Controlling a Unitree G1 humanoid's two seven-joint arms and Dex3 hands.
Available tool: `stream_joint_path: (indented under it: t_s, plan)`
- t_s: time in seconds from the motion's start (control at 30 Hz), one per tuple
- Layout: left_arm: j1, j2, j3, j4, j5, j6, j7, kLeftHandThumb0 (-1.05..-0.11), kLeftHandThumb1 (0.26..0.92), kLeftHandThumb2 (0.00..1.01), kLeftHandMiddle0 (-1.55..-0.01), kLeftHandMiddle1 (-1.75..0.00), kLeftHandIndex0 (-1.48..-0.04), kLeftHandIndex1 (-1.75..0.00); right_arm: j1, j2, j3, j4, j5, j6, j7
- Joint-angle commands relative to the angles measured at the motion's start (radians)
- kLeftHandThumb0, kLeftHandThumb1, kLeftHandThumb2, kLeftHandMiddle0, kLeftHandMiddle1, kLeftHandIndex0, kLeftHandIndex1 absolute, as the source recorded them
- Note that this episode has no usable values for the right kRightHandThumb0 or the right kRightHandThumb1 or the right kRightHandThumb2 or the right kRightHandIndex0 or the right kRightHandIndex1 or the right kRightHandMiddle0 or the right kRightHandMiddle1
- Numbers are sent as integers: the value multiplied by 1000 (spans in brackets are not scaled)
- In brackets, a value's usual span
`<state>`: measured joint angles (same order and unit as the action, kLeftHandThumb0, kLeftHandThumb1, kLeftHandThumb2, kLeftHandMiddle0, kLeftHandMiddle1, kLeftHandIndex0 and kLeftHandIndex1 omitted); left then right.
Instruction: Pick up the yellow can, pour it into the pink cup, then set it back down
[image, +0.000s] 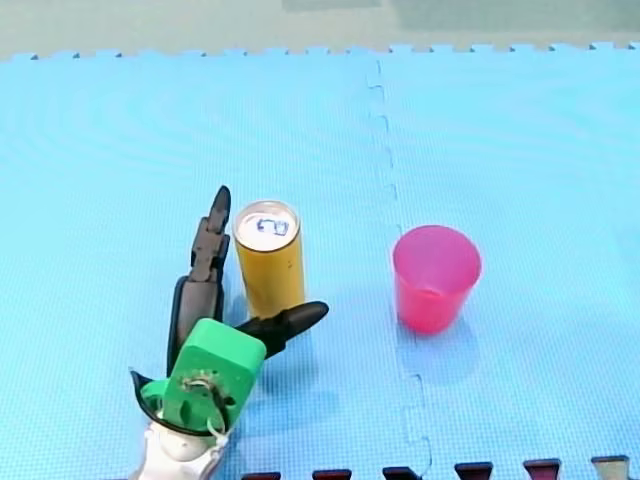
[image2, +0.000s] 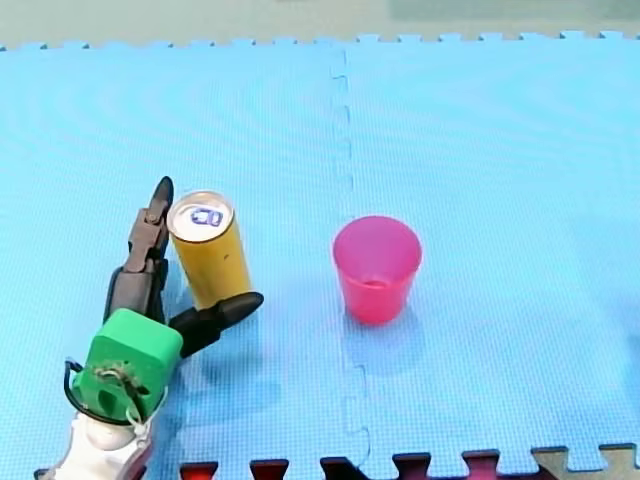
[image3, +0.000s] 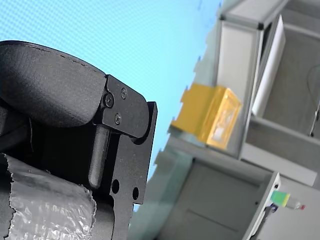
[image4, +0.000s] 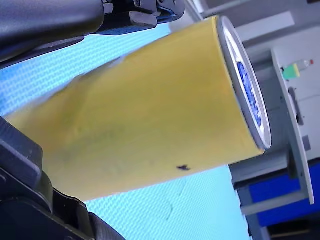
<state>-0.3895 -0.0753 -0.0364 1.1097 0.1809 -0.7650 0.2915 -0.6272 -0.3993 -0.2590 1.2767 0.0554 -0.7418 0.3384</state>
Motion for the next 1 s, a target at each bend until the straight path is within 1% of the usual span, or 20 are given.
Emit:
stream_joint_path:
  t_s: [0.0,0.17,0.37,0.57,0.8,0.97]
  plan:
    - [9,2,-4,-9,3,12,-3,-1029,640,5,-53,-5,-101,-2,7,-3,-1,-5,2,-6,-2]
    - [20,6,-18,-22,22,34,5,-1044,646,5,-60,-7,-100,-1,9,-3,-1,-6,2,-9,-1]
    - [30,12,-36,-29,48,63,18,-1048,681,17,-83,-16,-99,0,11,-2,-2,-7,3,-11,2]
    - [35,17,-45,-37,56,87,24,-1048,696,18,-95,-20,-103,-2,12,-2,-1,-7,3,-12,7]
    - [38,15,-36,-34,33,95,6,-1048,701,15,-102,-21,-108,-4,13,-4,-1,-5,2,-14,8]
    - [42,9,-13,-56,-12,105,-40,-1048,698,9,-103,-19,-109,-4,15,-4,-3,-4,4,-17,11]
